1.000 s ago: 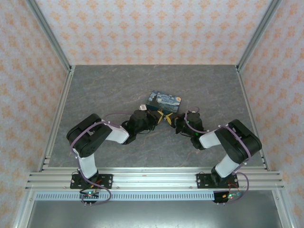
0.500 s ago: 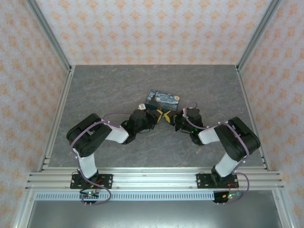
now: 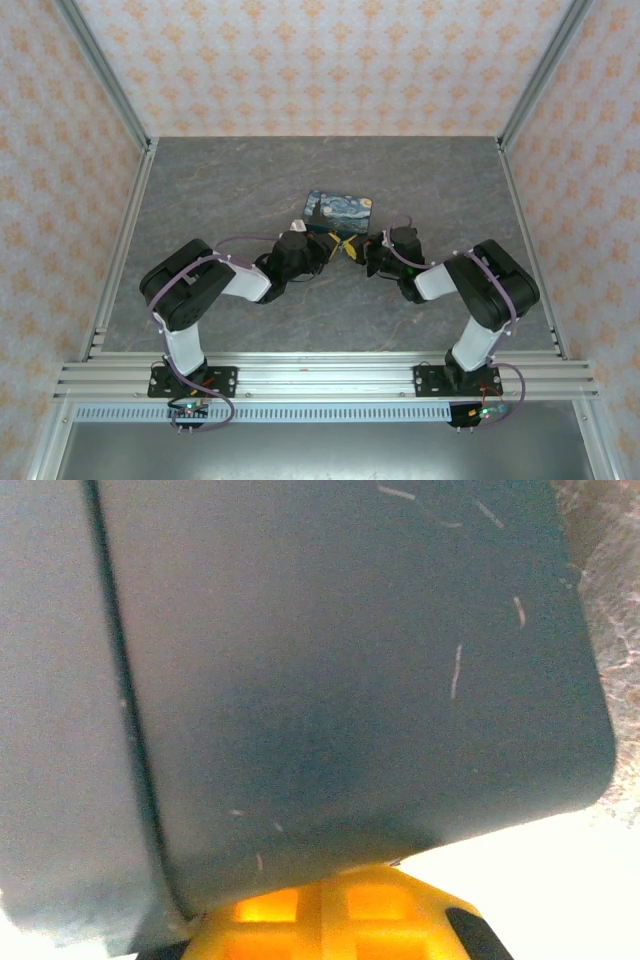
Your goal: Unlock the padlock with the key
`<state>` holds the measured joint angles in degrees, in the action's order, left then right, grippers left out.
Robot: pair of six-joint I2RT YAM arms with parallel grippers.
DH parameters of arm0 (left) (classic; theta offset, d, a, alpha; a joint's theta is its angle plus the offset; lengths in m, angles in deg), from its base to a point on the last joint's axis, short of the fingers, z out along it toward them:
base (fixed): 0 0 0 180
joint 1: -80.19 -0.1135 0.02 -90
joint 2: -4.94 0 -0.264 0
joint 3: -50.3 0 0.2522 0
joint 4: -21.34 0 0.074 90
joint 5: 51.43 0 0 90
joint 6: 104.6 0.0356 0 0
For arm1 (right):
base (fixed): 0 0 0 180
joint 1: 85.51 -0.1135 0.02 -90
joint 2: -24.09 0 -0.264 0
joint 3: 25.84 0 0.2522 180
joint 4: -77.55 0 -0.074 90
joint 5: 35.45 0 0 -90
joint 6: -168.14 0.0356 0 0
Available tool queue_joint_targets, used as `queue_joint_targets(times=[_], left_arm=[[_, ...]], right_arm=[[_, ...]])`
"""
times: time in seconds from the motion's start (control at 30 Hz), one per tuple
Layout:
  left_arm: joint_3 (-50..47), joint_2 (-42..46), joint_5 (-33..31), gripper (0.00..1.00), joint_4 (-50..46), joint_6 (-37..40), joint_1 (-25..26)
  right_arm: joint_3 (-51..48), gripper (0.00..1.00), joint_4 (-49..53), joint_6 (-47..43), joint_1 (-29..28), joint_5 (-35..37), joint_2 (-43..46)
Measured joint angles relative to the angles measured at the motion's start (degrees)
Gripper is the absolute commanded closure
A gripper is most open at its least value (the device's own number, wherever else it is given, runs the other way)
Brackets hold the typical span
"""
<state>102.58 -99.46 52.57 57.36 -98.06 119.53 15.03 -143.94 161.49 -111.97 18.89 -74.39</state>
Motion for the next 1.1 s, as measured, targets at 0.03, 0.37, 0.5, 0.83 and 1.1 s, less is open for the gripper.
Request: queue_joint_targets(times=[0.03, 0.37, 0.5, 0.83, 1.1], left_arm=[[0.0, 0.0, 0.0, 1.0, -0.3, 0.3, 0.0], [-0.4, 0.0, 0.6, 1.0, -1.5, 2.6, 0.7], [-0.5, -0.2, 2.1, 1.0, -3.0, 2.6, 0.7], [1.3, -0.7, 5.7, 1.0, -8.1, 5.6, -0.1], [4.4, 0.3, 9.0, 1.0, -15.7, 8.5, -0.9]], right_arm=[[0.0, 0.86, 0.0, 0.1, 0.0, -0.2, -0.3], [-0.9, 0.44, 2.1, -1.8, 0.3, -0.3, 0.9], [-3.3, 0.38, 5.2, -4.4, 0.5, 0.1, 7.1], [1.6, 0.44, 40.3, -33.4, 1.4, 7.8, 27.5], [8.0, 0.54, 54.6, -55.9, -4.3, 16.0, 27.3]])
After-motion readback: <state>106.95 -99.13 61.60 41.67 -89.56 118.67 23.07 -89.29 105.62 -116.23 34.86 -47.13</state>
